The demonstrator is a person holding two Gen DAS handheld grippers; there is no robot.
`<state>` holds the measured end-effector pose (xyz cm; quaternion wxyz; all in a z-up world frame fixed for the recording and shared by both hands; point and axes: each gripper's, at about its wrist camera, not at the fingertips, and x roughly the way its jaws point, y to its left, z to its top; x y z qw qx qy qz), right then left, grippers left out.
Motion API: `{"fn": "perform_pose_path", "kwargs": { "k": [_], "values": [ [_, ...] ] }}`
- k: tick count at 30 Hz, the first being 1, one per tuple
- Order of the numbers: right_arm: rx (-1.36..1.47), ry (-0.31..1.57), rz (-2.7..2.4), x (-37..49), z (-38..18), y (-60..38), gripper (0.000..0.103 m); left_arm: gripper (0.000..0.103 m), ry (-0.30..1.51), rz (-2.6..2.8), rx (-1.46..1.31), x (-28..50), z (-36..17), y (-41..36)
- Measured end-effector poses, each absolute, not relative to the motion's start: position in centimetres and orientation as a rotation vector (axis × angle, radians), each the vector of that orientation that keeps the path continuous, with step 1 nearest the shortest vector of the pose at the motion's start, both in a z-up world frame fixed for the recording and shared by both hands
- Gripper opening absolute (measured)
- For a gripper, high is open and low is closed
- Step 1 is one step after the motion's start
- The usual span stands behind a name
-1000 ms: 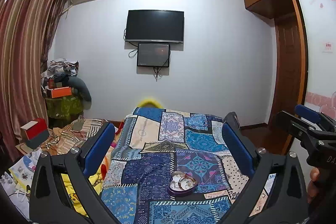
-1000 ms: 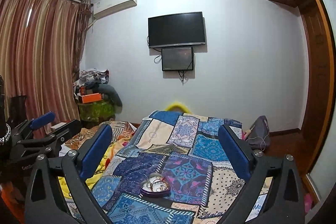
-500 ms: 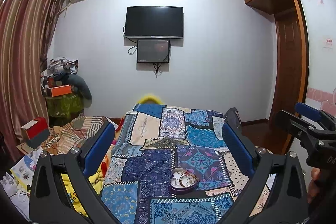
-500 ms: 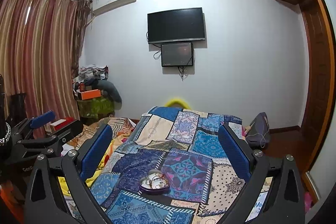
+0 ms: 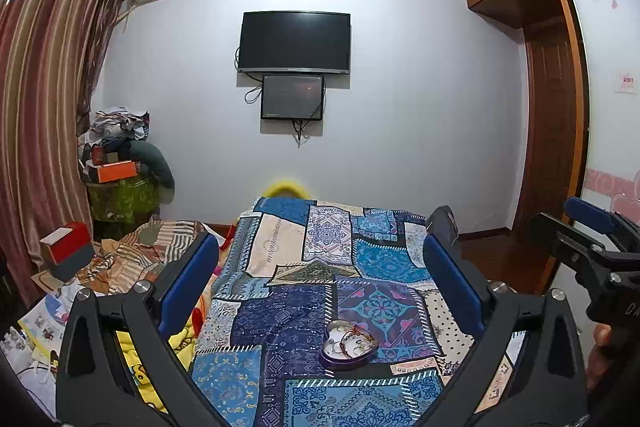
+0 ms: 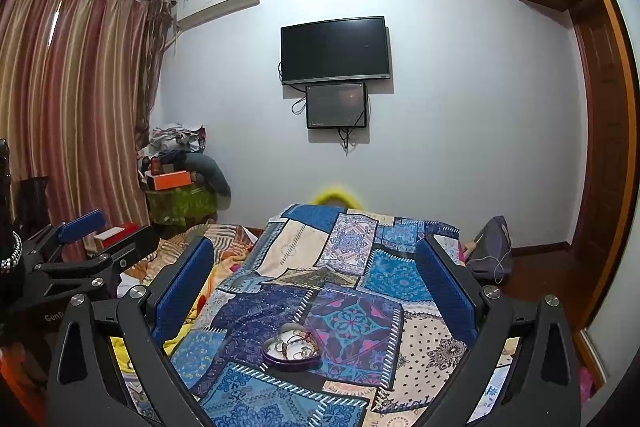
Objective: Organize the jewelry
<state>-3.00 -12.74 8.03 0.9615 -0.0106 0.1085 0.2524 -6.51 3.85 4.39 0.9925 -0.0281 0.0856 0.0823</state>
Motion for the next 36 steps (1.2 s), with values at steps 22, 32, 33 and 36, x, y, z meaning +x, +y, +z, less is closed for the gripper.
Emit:
{"fn": "perform_pose_path", "kwargs": {
  "k": [22, 32, 33, 36],
  "values": [
    [-0.018, 0.218, 0.505, -2.69, 7.9, -12.87, 0.1, 0.103, 0.182, 0.134, -0.076, -6.83, 4.82, 4.03],
    [-0.019, 0.219, 0.506, -2.63, 7.81, -12.91, 0.1, 0.103, 0.181, 0.132, -0.071, -6.79, 4.72, 3.79],
    [-0.019, 0.22, 0.506, -2.57, 7.83, -12.93, 0.1, 0.103, 0.182, 0.13, -0.071, -6.77, 4.72, 3.79],
    [-0.019, 0.22, 0.506, -2.53, 7.83, -12.95, 0.1, 0.103, 0.185, 0.121, -0.072, -6.7, 4.74, 3.78]
  ]
}}
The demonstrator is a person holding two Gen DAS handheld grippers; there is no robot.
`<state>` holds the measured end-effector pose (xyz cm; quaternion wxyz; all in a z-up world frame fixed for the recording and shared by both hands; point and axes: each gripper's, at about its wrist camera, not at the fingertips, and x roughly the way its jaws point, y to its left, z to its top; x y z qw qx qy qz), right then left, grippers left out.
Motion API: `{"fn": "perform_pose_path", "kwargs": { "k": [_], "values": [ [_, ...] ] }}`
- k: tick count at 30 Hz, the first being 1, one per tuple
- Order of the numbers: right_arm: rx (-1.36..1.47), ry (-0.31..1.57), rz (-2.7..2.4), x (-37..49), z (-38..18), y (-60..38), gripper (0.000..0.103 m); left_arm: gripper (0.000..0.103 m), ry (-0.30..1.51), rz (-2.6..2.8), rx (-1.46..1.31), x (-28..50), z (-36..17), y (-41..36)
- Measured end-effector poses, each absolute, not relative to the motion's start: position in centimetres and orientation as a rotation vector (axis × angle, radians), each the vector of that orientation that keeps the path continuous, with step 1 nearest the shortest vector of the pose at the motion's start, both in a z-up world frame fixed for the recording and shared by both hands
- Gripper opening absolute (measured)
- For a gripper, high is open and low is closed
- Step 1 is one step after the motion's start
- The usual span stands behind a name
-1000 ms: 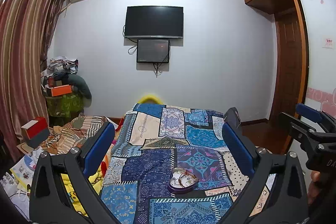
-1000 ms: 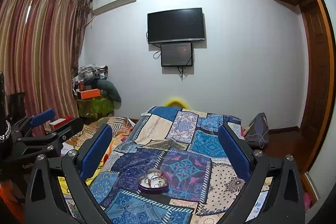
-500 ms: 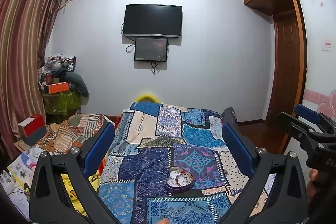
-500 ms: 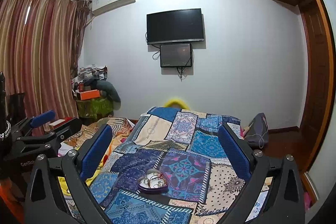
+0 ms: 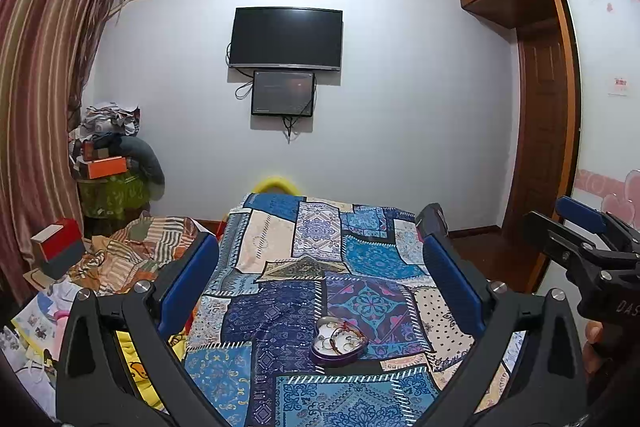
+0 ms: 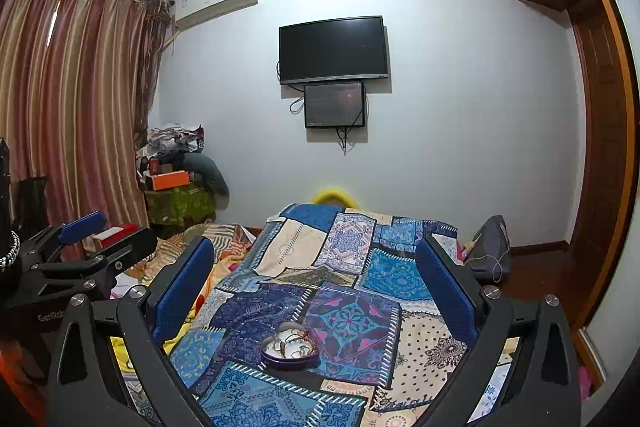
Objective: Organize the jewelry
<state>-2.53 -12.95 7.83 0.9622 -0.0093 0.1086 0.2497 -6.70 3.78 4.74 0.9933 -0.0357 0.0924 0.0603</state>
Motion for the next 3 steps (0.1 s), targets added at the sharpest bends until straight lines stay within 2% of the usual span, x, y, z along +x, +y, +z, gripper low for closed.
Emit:
{"fn": "perform_pose_path", "kwargs": {
  "k": [3],
  "values": [
    [-0.017, 0.223, 0.506, -2.4, 7.74, -12.97, 0.1, 0.103, 0.189, 0.118, -0.069, -6.57, 4.67, 3.71]
  ]
}}
